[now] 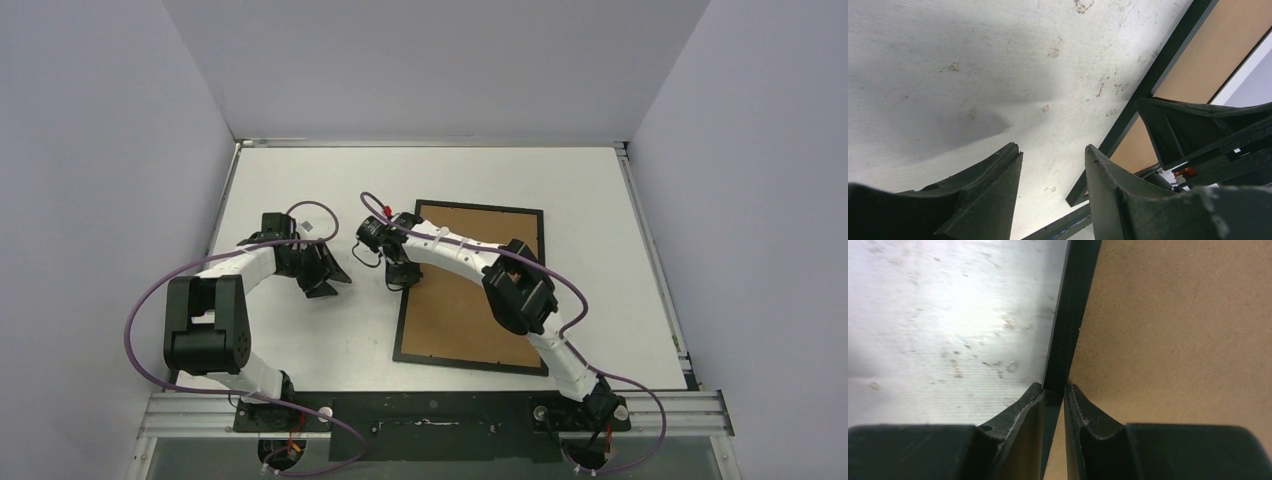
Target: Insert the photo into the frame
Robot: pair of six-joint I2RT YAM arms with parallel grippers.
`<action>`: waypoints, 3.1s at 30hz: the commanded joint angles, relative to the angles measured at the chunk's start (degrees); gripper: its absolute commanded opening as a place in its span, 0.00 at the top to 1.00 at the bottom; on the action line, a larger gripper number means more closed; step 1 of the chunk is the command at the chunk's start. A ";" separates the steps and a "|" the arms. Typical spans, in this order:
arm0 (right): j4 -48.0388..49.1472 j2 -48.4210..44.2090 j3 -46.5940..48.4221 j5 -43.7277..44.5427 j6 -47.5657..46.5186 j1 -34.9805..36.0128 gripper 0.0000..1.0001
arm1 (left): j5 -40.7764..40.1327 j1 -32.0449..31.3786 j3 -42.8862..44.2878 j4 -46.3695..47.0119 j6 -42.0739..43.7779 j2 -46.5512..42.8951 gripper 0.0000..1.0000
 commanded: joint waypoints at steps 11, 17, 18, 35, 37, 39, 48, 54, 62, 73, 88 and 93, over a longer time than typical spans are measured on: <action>-5.37 -1.41 2.03 1.84 0.28 -1.50 0.60 | 1.97 -0.29 2.38 -0.11 2.18 0.26 0.51; -3.73 -0.89 0.59 0.61 0.74 -1.57 0.53 | 1.81 -0.29 2.03 0.16 2.01 -0.10 0.51; -4.00 -0.77 0.65 0.69 0.82 -1.59 0.52 | 1.85 -0.29 2.02 0.22 2.00 -0.13 0.51; -4.64 1.75 -1.41 -1.82 3.44 -3.04 0.88 | 3.38 -6.20 -0.10 4.51 -0.81 0.21 0.49; -5.19 2.12 -0.92 -2.08 4.30 -3.30 0.94 | 3.91 -7.18 -1.18 6.39 -1.78 -0.08 0.47; -4.54 1.66 -1.07 -2.43 5.15 -3.54 1.00 | 4.30 -8.36 -2.41 8.54 -3.03 -0.53 0.45; 1.26 -6.21 -2.97 -4.86 7.49 -5.28 1.00 | 6.91 -15.39 -9.52 25.69 -9.37 -1.94 0.35; 2.33 -9.72 -3.80 -6.79 6.92 -6.07 1.00 | 6.19 -19.71 -13.00 37.93 -13.52 -1.25 0.35; 5.67 -15.13 -7.32 -9.26 6.67 -6.76 1.00 | 3.90 -23.42 -16.04 47.96 -17.51 -0.30 0.35; 9.05 -20.04 -11.36 -13.10 8.14 -8.05 1.00 | 15.85 -26.73 -17.37 83.59 -36.61 13.49 0.55; 5.05 -28.22 -12.58 -7.40 6.60 -11.44 0.50 | 11.97 -26.75 -16.76 83.35 -41.07 7.80 1.00; 2.71 -33.97 -12.89 -5.44 4.51 -14.98 0.28 | 11.02 -26.22 -5.52 49.65 -23.92 -3.57 1.00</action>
